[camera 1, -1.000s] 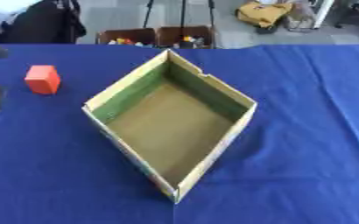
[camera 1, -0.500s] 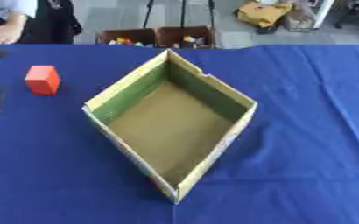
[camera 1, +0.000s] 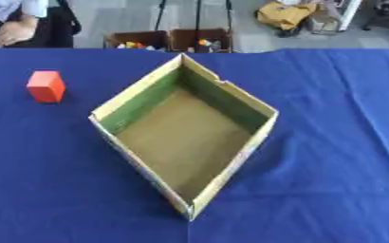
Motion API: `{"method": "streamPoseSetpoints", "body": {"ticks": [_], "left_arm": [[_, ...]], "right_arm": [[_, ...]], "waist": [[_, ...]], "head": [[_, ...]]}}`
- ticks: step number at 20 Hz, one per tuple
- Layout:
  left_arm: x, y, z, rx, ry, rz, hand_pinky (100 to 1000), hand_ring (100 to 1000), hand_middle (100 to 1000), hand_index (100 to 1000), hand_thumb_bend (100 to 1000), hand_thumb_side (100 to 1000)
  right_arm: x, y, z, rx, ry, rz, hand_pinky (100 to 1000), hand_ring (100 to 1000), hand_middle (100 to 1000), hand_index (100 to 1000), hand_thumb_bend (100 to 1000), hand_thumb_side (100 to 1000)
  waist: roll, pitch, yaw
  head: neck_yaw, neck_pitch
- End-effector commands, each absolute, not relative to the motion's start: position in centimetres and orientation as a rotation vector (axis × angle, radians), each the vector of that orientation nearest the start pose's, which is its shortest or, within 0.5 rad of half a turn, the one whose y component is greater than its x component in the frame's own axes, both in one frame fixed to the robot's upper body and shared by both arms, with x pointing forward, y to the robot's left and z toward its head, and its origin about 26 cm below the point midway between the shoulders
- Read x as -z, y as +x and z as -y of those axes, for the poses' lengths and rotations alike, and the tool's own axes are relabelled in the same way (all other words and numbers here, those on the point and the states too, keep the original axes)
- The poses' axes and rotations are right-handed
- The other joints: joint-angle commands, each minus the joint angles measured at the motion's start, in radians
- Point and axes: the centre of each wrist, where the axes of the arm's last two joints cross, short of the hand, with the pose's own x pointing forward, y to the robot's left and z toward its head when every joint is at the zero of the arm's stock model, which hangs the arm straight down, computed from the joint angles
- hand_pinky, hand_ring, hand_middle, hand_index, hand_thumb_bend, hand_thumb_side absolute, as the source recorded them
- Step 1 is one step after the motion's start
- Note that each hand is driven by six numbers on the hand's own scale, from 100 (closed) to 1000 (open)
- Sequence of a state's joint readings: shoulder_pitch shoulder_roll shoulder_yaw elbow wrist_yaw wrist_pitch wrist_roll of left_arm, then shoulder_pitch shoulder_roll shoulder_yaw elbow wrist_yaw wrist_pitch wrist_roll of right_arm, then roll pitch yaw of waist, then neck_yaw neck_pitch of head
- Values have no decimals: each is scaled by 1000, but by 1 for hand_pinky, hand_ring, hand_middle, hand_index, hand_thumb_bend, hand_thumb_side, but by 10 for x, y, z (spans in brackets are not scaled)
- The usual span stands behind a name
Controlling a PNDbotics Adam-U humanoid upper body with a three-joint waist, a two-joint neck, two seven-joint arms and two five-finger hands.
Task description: Pick up objects on the table and place them in the box.
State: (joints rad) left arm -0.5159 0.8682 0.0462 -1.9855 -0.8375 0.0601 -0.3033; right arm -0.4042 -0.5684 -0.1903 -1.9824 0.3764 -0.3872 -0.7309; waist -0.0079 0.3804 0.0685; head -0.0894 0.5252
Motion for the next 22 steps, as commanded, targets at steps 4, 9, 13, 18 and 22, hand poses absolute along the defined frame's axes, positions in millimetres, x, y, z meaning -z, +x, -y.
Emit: {"method": "streamPoseSetpoints", "body": {"ticks": [4,9,13,18,22], "left_arm": [[-353,283,-311,-1630,-2132,-2299,684,853,877,979,198,995],[-363,297,-315,-1684,-2194,-2324,672,847,876,980,229,1000],[-367,319,-324,-1772,-2260,-2255,661,831,868,988,271,1000],[-367,354,-336,-1927,-2313,-2199,658,828,860,993,299,1000],[-362,382,-341,-2003,-2362,-2195,647,822,859,987,321,1000]], "right_arm": [[-287,292,328,-102,1042,-2914,761,743,756,824,100,807],[-287,292,327,-85,1034,-2923,761,742,755,823,100,803],[-287,292,326,-68,1029,-2929,761,741,754,823,100,802],[-287,293,325,-55,1022,-2937,761,741,753,822,100,798],[-287,293,324,-48,1013,-2945,761,740,752,822,100,796]], "waist": [[14,-30,-10],[26,-33,-27],[36,-35,-42],[45,-36,-57],[49,-36,-64]], "head": [[7,-11],[18,-4],[31,-1],[54,4],[77,8]]}}
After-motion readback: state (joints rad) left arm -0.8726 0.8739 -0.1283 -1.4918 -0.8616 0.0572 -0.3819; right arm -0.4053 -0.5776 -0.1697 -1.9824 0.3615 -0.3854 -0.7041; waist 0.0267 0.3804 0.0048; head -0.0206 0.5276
